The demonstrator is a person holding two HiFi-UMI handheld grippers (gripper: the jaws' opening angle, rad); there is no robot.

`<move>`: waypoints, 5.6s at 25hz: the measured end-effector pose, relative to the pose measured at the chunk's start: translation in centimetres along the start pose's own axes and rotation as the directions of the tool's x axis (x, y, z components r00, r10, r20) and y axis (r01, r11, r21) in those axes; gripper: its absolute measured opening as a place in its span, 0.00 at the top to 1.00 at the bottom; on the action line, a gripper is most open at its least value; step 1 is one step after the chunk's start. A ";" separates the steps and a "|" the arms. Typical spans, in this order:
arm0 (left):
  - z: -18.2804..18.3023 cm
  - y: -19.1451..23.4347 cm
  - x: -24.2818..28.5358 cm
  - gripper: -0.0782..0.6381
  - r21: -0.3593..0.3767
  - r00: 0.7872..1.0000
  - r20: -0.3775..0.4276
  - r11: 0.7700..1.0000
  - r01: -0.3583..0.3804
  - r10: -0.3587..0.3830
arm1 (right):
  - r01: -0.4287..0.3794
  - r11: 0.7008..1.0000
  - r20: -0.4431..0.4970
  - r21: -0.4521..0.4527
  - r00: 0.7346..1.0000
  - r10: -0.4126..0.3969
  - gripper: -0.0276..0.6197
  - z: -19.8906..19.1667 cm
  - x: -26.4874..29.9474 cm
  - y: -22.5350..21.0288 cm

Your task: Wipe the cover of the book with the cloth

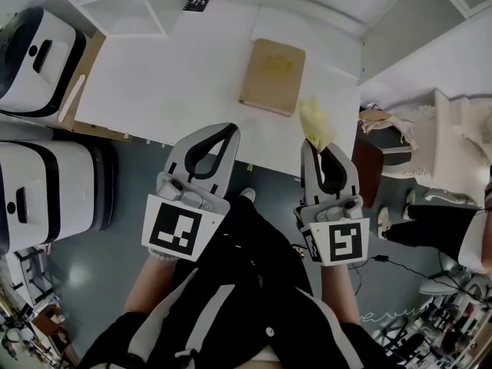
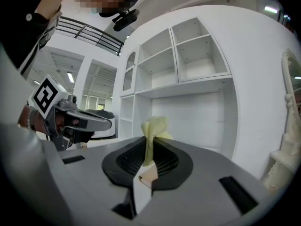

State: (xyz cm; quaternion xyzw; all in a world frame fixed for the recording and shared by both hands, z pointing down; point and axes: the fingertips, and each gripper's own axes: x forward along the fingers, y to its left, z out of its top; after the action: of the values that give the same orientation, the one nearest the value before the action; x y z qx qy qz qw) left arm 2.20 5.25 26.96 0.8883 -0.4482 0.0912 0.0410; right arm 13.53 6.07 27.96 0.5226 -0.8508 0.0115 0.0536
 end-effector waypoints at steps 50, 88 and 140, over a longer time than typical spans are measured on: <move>-18.5 9.3 18.7 0.62 -0.330 0.864 -0.442 0.939 0.093 -0.241 | 0.020 0.998 -0.248 -0.062 0.968 -0.035 0.90 -9.5 17.9 -7.4; -25.2 9.4 20.7 0.53 -0.723 0.758 -0.456 0.691 -0.011 -0.466 | -0.174 0.918 -0.549 -0.356 0.834 -0.055 0.90 -19.1 31.9 -11.2; -25.2 9.1 20.9 0.56 -0.750 0.748 -0.431 0.661 0.014 -0.504 | -0.293 0.923 -0.574 -0.251 0.813 0.102 0.90 -19.3 29.1 -12.6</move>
State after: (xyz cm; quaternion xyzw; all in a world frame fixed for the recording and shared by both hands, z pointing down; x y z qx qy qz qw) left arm 3.87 -12.74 55.72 0.7811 -0.2693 0.1849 0.5322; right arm 13.27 -23.99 49.65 0.3882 -0.8391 0.0253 0.3802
